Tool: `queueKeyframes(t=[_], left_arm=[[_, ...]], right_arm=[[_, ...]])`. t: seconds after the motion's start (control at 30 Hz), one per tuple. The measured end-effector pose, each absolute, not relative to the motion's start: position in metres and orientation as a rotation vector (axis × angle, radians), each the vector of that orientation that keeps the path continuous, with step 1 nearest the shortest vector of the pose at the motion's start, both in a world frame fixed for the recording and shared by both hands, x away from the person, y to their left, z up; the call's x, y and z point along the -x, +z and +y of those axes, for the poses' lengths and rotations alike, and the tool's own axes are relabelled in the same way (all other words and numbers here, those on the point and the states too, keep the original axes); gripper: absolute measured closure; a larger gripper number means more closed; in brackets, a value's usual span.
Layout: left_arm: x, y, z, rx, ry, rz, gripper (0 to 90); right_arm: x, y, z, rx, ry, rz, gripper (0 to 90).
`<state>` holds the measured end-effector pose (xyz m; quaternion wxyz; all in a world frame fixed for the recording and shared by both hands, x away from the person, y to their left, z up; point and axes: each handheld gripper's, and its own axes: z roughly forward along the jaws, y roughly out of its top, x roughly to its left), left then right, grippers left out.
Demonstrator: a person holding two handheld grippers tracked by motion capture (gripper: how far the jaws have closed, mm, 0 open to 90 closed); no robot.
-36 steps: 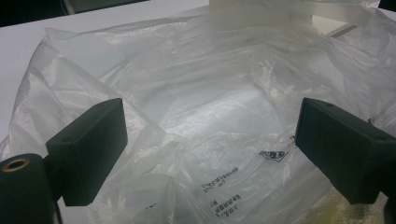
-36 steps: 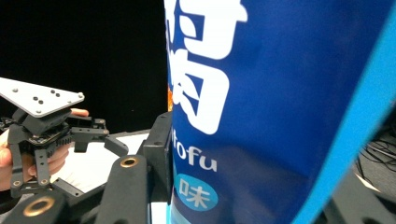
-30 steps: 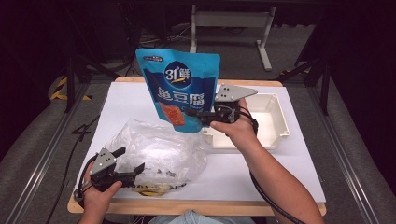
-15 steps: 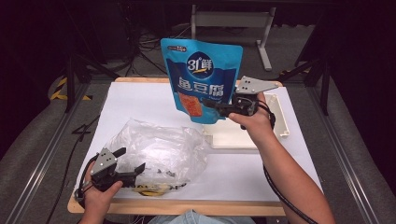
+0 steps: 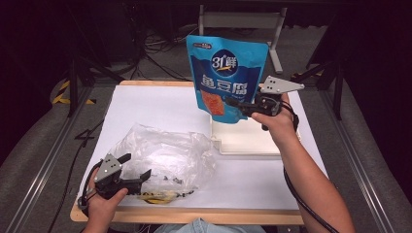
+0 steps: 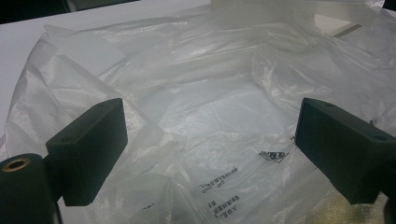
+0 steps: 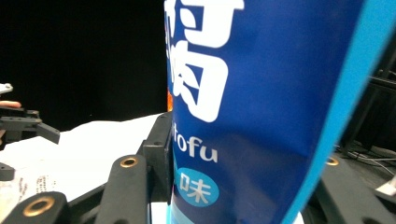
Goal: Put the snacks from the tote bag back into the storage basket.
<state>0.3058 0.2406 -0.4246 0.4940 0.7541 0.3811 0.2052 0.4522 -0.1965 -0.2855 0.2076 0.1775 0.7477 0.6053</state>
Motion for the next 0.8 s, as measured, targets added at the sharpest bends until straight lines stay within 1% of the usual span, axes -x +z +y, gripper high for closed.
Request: queueKeyframes(t=[0.33,0.53,0.8], left_arm=[[-0.306,-0.425,0.240,-1.829,0.501,0.921,10.1],[-0.306,-0.425,0.241,-1.830,0.501,0.922,10.1],[-0.306,-0.425,0.241,-1.831,0.500,0.925,10.0]], right_arm=[[-0.466,-0.300,-0.217,-0.556,1.667,2.066,52.5],[-0.477,-0.320,-0.230,-0.615,1.649,2.063,52.5],[-0.486,-0.343,-0.237,-0.664,1.618,2.074,52.5]])
